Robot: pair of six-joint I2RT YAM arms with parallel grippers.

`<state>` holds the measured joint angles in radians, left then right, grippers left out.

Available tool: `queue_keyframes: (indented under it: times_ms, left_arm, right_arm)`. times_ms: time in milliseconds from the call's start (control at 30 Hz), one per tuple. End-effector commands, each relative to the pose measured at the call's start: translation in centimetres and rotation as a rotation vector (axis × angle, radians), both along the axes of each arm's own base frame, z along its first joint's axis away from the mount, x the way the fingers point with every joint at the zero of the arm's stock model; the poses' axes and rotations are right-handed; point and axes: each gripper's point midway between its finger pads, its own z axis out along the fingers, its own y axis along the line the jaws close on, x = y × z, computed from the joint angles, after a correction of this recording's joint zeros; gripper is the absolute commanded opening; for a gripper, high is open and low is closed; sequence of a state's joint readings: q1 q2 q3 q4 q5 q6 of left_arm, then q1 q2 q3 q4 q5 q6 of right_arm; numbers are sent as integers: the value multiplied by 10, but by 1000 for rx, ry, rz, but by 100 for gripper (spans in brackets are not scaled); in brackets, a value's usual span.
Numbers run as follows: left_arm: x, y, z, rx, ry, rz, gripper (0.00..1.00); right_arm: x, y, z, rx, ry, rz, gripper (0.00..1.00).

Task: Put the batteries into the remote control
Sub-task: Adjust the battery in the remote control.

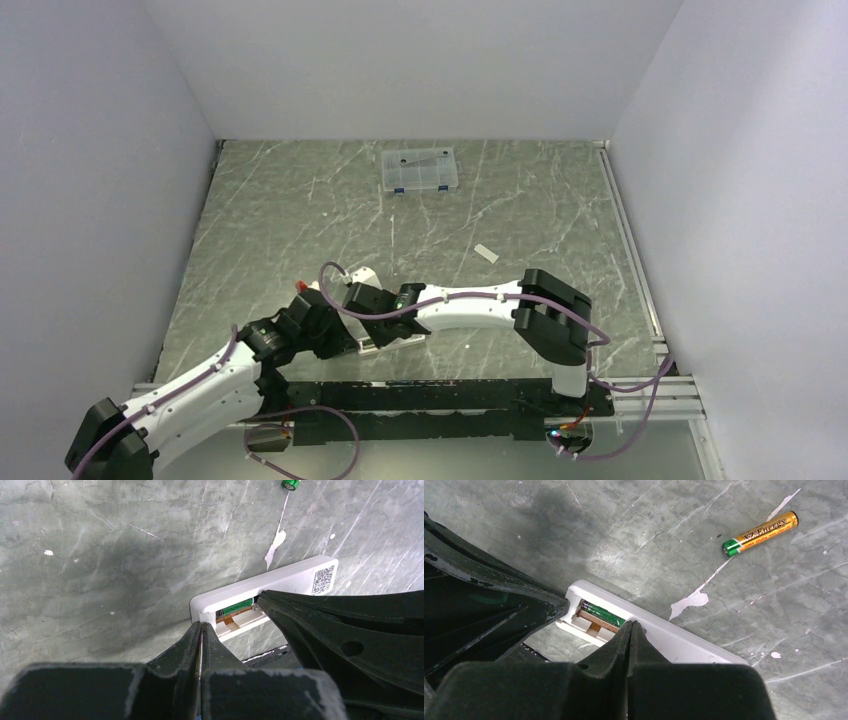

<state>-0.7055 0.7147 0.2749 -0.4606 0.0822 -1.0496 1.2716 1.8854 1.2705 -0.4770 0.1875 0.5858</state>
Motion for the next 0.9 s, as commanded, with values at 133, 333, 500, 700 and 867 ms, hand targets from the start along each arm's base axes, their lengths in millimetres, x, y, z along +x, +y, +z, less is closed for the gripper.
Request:
queue_keyframes:
  times_ms: [133, 333, 500, 700, 867]
  left_arm:
    - [1, -11, 16, -53, -34, -46, 10]
    - [2, -12, 24, -46, -43, -66, 11]
    - [5, -14, 34, -51, -56, -74, 13]
    - [11, -16, 46, -39, -79, -78, 21]
    - [19, -17, 49, 0, -95, -92, 25]
  right_arm:
    - [7, 1, 10, 17, -49, -13, 7]
    - [8, -3, 29, 71, -74, -30, 10]
    - [7, -8, 34, 97, -76, -42, 12]
    - [3, -16, 37, 124, -65, -52, 12]
    - [-2, -26, 35, 143, -48, -68, 12]
